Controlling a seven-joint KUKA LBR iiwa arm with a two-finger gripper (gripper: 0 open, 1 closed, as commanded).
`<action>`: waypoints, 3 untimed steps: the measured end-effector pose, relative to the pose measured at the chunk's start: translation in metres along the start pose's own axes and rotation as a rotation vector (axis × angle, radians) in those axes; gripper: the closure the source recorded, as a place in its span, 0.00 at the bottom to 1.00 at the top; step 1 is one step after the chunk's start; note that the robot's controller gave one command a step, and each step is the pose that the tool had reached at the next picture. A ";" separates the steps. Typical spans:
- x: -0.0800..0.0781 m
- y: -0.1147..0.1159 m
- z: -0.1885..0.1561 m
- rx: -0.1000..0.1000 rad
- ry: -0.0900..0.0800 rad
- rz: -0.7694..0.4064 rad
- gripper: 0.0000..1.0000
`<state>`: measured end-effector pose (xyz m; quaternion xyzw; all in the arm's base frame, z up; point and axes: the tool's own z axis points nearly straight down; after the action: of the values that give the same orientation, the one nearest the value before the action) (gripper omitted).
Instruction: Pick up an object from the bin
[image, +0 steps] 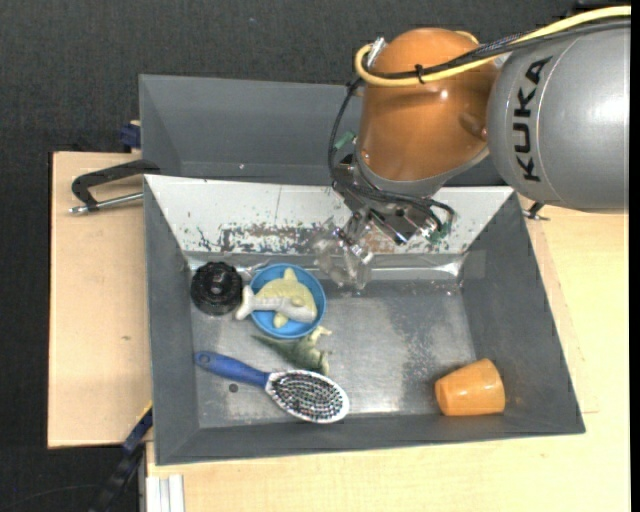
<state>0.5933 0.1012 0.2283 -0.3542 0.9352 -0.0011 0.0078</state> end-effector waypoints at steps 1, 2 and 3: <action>-0.022 0.066 0.081 -0.010 0.016 0.270 1.00; -0.022 0.063 0.079 -0.007 0.012 0.274 0.00; -0.056 0.114 0.032 -0.007 0.002 0.128 0.00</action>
Offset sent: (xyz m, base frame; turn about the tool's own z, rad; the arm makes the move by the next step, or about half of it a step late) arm -0.0248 0.0608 -0.0807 0.2740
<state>0.5609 0.2238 0.1967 -0.2938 0.9559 0.0020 0.0056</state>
